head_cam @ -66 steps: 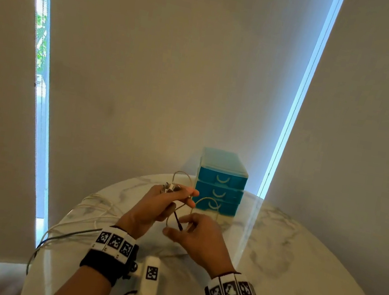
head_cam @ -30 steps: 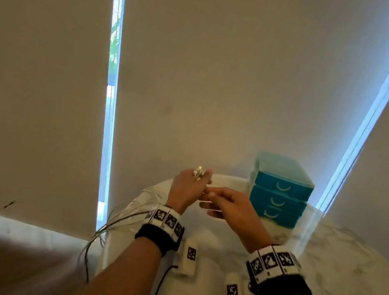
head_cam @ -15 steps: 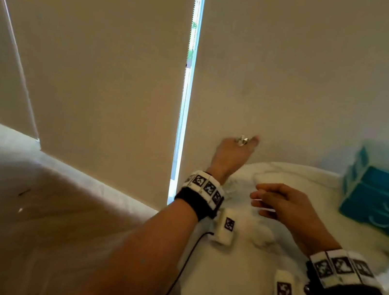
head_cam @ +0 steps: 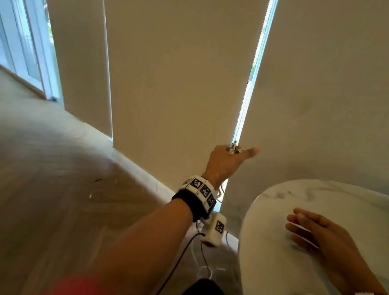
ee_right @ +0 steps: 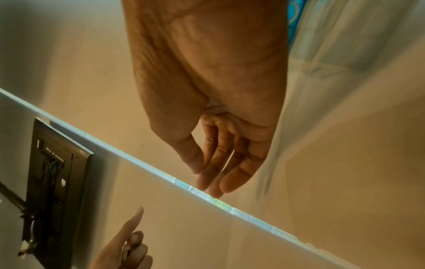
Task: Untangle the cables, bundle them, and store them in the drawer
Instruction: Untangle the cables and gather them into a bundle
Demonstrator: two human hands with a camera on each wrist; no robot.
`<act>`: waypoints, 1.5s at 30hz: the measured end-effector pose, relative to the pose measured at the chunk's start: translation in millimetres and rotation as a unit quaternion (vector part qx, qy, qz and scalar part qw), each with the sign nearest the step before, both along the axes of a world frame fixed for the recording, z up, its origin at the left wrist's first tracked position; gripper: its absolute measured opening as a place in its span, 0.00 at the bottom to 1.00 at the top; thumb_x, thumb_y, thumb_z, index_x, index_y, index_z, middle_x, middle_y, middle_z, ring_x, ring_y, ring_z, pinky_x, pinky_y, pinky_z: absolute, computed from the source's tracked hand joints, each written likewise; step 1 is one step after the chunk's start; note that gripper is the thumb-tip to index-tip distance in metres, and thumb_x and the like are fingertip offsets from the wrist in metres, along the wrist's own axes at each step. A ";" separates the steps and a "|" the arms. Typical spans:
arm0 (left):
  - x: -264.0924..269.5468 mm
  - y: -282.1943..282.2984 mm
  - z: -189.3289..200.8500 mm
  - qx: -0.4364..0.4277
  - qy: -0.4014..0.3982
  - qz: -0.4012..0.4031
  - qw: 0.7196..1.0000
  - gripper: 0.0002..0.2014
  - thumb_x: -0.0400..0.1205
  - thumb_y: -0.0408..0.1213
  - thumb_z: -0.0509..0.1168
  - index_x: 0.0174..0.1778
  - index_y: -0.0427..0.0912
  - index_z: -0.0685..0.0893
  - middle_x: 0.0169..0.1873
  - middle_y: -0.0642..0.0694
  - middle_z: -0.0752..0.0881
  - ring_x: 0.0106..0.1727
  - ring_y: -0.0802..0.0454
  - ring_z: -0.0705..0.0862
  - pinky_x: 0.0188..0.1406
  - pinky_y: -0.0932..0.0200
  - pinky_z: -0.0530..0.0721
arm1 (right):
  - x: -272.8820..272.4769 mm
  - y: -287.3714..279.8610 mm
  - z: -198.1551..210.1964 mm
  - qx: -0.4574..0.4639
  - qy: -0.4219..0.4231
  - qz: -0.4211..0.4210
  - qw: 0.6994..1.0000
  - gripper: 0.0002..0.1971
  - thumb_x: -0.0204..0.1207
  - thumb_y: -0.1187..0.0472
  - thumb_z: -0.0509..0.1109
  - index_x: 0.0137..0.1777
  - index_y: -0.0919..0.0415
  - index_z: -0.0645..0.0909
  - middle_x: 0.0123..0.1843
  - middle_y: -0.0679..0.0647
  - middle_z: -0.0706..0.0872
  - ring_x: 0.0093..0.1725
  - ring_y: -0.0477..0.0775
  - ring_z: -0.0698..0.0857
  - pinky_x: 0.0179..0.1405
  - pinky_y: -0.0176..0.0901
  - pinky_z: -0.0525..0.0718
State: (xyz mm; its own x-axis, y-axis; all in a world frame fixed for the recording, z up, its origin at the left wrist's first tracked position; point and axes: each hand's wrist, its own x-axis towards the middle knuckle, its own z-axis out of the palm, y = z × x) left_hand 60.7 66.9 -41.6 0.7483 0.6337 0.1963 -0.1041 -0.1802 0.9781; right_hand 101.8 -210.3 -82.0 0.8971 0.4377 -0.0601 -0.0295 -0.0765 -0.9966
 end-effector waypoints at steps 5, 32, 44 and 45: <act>-26.8 29.8 -14.3 -0.008 0.009 0.065 0.998 0.31 0.74 0.59 0.84 0.27 0.52 0.66 0.22 0.56 0.68 0.27 0.54 0.65 0.36 0.57 0.71 | -9.2 14.2 7.3 -0.007 -0.001 0.009 1.000 0.09 0.89 0.61 0.71 0.63 0.60 0.90 0.55 0.57 0.97 0.58 0.59 0.95 0.55 0.51 0.91; -82.7 247.8 -170.3 0.022 0.273 0.169 0.947 0.21 0.83 0.50 0.78 0.32 0.42 0.80 0.40 0.40 0.89 0.44 0.45 0.85 0.59 0.43 0.89 | 57.5 295.7 -9.1 -0.232 -0.122 0.313 0.913 0.08 0.89 0.59 0.73 0.60 0.61 0.91 0.52 0.56 0.98 0.54 0.57 0.97 0.55 0.51 0.92; -124.7 408.5 -214.4 -0.142 0.162 0.439 0.872 0.13 0.84 0.48 0.77 0.39 0.48 0.82 0.32 0.52 0.85 0.30 0.56 0.78 0.29 0.58 0.82 | 92.6 471.5 -128.5 -0.376 -0.159 0.430 0.805 0.08 0.90 0.54 0.72 0.56 0.57 0.90 0.48 0.47 0.96 0.46 0.45 0.95 0.52 0.47 0.96; -132.6 416.9 -217.3 -0.150 0.140 0.463 0.862 0.13 0.84 0.47 0.77 0.38 0.47 0.83 0.31 0.53 0.84 0.28 0.57 0.77 0.28 0.59 0.80 | 87.3 489.6 -137.4 -0.377 -0.158 0.430 0.805 0.08 0.90 0.55 0.71 0.56 0.57 0.89 0.48 0.47 0.96 0.46 0.45 0.95 0.52 0.48 0.96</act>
State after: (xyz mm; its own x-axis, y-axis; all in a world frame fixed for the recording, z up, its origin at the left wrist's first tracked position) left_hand -71.9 483.9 -258.9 -0.1146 0.9758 -0.1861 0.1963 0.2059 0.9587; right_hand 189.2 279.3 -219.4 0.3045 0.8509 -0.4280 0.6042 -0.5199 -0.6038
